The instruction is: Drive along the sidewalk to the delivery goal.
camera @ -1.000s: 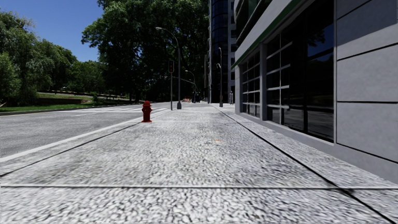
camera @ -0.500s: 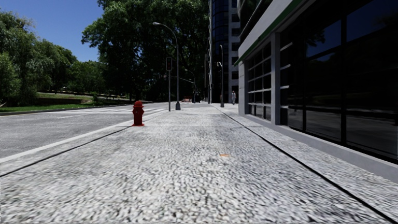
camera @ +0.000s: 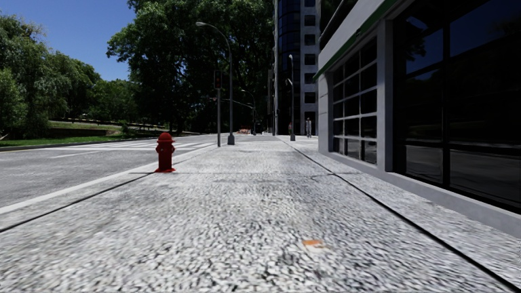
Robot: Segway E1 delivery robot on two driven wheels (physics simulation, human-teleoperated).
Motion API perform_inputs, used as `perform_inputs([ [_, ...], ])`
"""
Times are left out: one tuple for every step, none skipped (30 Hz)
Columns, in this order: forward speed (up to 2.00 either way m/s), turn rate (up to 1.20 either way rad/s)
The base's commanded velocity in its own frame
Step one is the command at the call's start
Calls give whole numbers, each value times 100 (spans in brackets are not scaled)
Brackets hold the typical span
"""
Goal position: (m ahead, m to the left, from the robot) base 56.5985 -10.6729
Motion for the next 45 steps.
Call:
perform_inputs([
  [200, 0],
  [200, 0],
  [200, 0],
  [200, 0],
  [200, 0],
  [200, 0],
  [200, 0],
  [200, 0],
  [200, 0],
  [200, 0],
  [200, 0],
  [200, 0],
  [200, 0],
  [200, 0],
  [200, 0],
  [200, 0],
  [200, 0],
  [200, 0],
  [200, 0],
  [200, 0],
  [200, 0],
  [200, 0],
  [200, 0],
  [200, 0],
  [200, 0],
  [200, 0],
  [200, 0],
  [200, 0],
  [200, 0],
  [200, 0],
  [200, 0],
  [200, 0],
  [200, 0],
  [200, 0],
  [200, 0],
  [200, 0],
  [200, 0],
  [200, 0],
  [200, 0],
  [200, 0],
  [200, 0],
  [200, 0],
  [200, 0],
  [200, 0],
  [200, 0],
])
